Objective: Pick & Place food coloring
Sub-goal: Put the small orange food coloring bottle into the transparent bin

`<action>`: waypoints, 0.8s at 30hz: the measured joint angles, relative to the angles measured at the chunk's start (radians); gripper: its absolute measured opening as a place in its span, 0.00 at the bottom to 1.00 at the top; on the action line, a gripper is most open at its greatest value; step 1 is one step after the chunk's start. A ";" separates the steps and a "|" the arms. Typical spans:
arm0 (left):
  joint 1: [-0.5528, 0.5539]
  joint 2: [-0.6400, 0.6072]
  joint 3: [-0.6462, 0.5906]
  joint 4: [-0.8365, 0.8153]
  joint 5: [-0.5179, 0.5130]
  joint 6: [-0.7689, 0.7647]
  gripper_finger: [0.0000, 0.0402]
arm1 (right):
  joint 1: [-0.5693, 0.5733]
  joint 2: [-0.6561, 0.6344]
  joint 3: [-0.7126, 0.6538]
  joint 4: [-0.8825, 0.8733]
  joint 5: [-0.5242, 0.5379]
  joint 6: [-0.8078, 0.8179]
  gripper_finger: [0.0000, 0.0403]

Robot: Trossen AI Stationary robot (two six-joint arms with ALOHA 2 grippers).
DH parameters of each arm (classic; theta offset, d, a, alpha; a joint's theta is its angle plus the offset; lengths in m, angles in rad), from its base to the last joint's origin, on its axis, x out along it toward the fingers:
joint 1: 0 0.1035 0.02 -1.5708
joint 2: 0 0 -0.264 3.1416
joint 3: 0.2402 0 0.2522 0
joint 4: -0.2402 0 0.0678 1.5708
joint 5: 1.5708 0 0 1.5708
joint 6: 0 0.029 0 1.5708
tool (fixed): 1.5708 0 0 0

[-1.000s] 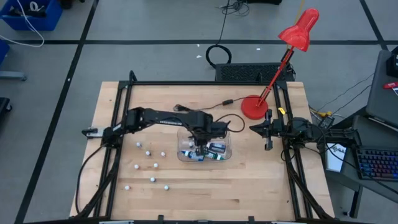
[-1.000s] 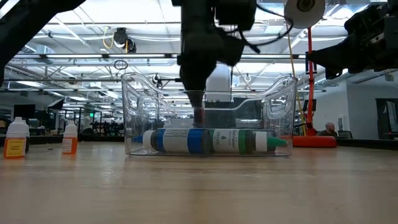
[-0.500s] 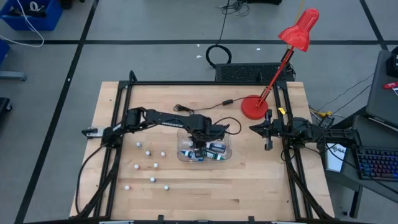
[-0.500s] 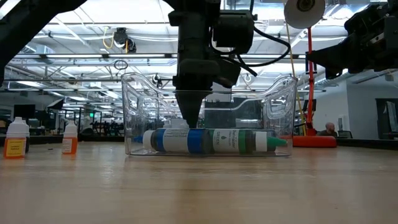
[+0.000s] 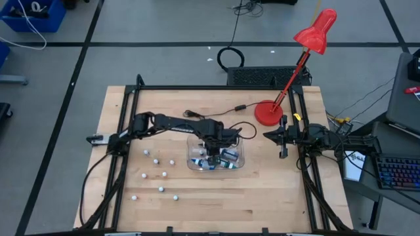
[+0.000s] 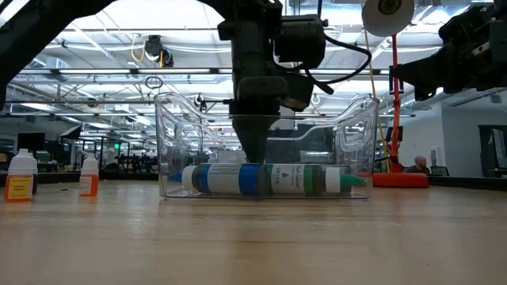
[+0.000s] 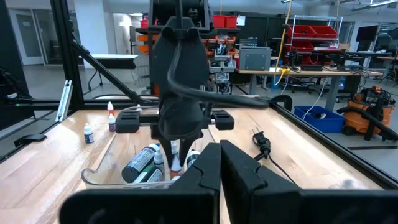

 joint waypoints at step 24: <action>0.022 0.000 0.000 0.011 0.025 -0.015 0.20 | 0.000 0.000 0.000 0.000 0.000 0.000 0.00</action>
